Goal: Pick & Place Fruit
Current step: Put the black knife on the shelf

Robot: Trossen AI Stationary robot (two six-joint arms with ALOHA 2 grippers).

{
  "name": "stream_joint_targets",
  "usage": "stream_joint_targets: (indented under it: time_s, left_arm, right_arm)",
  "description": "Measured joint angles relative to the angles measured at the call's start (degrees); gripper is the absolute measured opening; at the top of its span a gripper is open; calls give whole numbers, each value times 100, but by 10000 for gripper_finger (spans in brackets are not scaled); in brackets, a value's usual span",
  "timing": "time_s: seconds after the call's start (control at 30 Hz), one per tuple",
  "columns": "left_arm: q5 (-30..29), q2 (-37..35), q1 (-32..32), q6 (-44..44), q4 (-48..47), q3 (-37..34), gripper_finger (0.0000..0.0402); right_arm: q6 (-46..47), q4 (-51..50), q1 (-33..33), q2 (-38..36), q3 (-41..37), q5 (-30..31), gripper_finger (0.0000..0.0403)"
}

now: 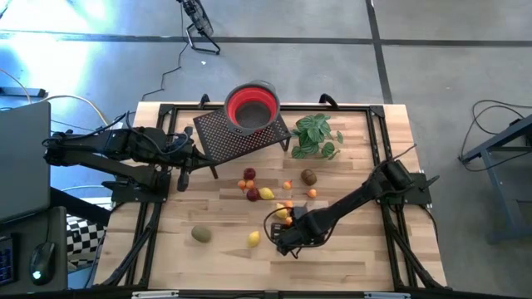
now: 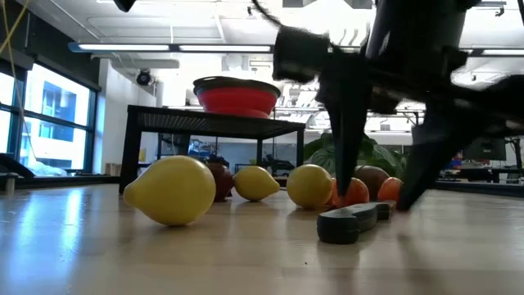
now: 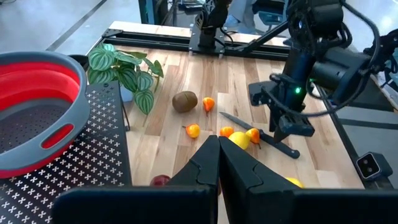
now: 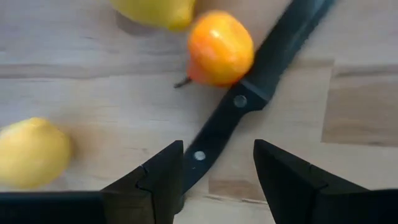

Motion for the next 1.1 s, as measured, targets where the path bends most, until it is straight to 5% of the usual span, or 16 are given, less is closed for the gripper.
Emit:
stream_joint_targets:
  time_s: [1.1]
  left_arm:
    - [2,2,0,0,-104,0,0]
  right_arm:
    - [111,-159,-24,126,7,-774,178]
